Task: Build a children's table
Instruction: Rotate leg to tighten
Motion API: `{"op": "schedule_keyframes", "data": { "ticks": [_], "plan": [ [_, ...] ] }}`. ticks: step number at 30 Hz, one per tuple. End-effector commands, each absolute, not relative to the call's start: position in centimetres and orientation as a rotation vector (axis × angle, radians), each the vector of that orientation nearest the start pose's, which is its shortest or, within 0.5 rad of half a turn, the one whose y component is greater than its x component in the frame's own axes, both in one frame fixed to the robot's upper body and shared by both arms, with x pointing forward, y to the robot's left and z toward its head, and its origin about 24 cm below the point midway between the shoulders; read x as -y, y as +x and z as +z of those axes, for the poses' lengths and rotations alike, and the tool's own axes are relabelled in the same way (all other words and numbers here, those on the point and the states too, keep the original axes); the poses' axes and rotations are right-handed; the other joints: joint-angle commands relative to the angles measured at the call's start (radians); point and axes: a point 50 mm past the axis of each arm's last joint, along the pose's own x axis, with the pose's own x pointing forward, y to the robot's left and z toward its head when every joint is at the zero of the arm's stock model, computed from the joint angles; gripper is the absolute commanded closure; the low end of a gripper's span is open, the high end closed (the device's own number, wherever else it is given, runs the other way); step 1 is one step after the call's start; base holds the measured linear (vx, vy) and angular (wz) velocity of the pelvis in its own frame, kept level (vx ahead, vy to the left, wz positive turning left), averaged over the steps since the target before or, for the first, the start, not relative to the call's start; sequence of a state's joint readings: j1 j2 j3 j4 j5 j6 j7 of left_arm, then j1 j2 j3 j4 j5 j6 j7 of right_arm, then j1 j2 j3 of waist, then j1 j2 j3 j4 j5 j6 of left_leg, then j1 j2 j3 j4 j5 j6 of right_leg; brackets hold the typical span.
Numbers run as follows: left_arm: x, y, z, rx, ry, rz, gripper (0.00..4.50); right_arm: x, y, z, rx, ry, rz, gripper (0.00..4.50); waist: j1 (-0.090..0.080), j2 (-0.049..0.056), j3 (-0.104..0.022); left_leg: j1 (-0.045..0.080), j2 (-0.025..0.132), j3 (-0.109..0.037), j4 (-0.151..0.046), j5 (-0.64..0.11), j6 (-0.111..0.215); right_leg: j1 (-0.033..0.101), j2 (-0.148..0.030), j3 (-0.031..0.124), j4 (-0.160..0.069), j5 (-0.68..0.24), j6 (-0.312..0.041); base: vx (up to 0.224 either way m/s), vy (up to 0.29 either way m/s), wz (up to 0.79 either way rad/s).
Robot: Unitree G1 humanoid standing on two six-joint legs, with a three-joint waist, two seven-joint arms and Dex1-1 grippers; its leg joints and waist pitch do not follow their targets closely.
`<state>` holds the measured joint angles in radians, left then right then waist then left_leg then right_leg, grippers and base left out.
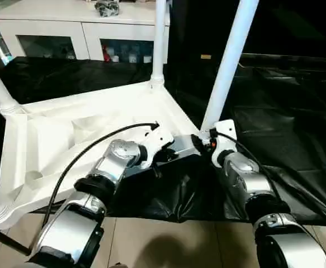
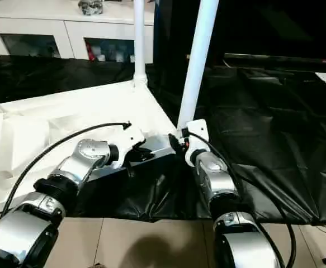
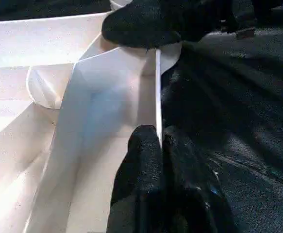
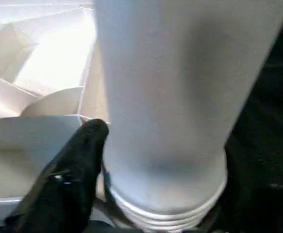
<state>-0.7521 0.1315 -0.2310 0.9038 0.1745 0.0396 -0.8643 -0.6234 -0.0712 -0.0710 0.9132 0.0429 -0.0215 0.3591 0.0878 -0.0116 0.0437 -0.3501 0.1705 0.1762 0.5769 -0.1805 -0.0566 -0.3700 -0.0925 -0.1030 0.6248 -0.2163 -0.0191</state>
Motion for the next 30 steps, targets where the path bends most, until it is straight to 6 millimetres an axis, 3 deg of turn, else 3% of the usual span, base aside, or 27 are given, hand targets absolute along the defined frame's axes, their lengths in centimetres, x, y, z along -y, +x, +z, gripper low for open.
{"op": "schedule_keyframes", "data": {
  "ticks": [1, 6, 12, 15, 19, 22, 24, 30],
  "plan": [
    [-5.1, 33.5, 4.6, -0.329, 0.415, -1.221, 4.5, 7.5, 33.5, 1.0, -0.331, 0.026, 0.66, 0.73, 0.0, -0.007, -0.046, -0.002, 0.069, -0.026, -0.074, -0.259, 0.045, 0.03, -0.091, 0.07, -0.104, -0.286, -0.193, 0.0, 0.0, 0.0],
    [-6.8, 33.4, 4.4, -0.348, 0.44, -1.257, 4.5, 9.1, 33.1, 1.1, -0.324, -0.044, 0.773, 0.63, -0.003, -0.009, -0.049, -0.01, 0.068, -0.025, -0.073, -0.225, 0.06, 0.037, -0.088, 0.069, -0.1, -0.25, -0.191, 0.0, 0.0, 0.0],
    [-8.1, 33.1, 4.6, -0.353, 0.462, -1.331, 4.5, 10.9, 32.7, 1.5, -0.324, -0.099, 0.907, 0.63, -0.002, -0.01, -0.055, -0.012, 0.069, -0.018, -0.062, -0.131, 0.111, 0.039, -0.082, 0.068, -0.08, -0.07, -0.243, 0.0, 0.0, 0.0],
    [-9.0, 32.9, 4.9, -0.359, 0.483, -1.385, 4.5, 12.1, 32.2, 1.9, -0.336, -0.147, 1.029, 0.63, 0.008, -0.01, -0.054, -0.008, 0.071, -0.014, -0.059, -0.144, 0.121, 0.038, -0.08, 0.066, -0.082, -0.081, -0.25, 0.0, 0.0, 0.0],
    [-9.6, 33.0, 5.3, -0.364, 0.506, -1.415, 4.5, 12.9, 31.7, 2.3, -0.34, -0.181, 1.114, 0.63, 0.012, -0.01, -0.051, -0.004, 0.075, -0.013, -0.063, -0.175, 0.112, 0.034, -0.08, 0.067, -0.082, -0.099, -0.252, 0.0, 0.0, 0.0],
    [-10.3, 33.1, 5.6, -0.37, 0.54, -1.437, 4.5, 13.7, 31.3, 2.8, -0.338, -0.197, 1.171, 0.63, 0.017, -0.018, -0.05, -0.005, 0.076, -0.014, -0.064, -0.176, 0.102, 0.034, -0.083, 0.067, -0.084, -0.132, -0.241, 0.0, 0.0, 0.0],
    [-10.8, 33.0, 5.9, -0.376, 0.548, -1.456, 4.5, 14.1, 31.1, 3.0, -0.34, -0.198, 1.208, 0.63, 0.018, -0.015, -0.05, -0.006, 0.078, -0.015, -0.066, -0.178, 0.094, 0.033, -0.083, 0.068, -0.084, -0.142, -0.238, 0.0, 0.0, 0.0],
    [-11.7, 32.7, 6.4, -0.401, 0.553, -1.516, 4.5, 14.4, 30.5, 3.3, -0.35, -0.194, 1.27, 1.06, 0.025, -0.011, -0.054, -0.005, 0.079, -0.014, -0.062, -0.138, 0.105, 0.035, -0.082, 0.067, -0.072, -0.042, -0.263, 0.0, 0.0, 0.0]
  ]
}}
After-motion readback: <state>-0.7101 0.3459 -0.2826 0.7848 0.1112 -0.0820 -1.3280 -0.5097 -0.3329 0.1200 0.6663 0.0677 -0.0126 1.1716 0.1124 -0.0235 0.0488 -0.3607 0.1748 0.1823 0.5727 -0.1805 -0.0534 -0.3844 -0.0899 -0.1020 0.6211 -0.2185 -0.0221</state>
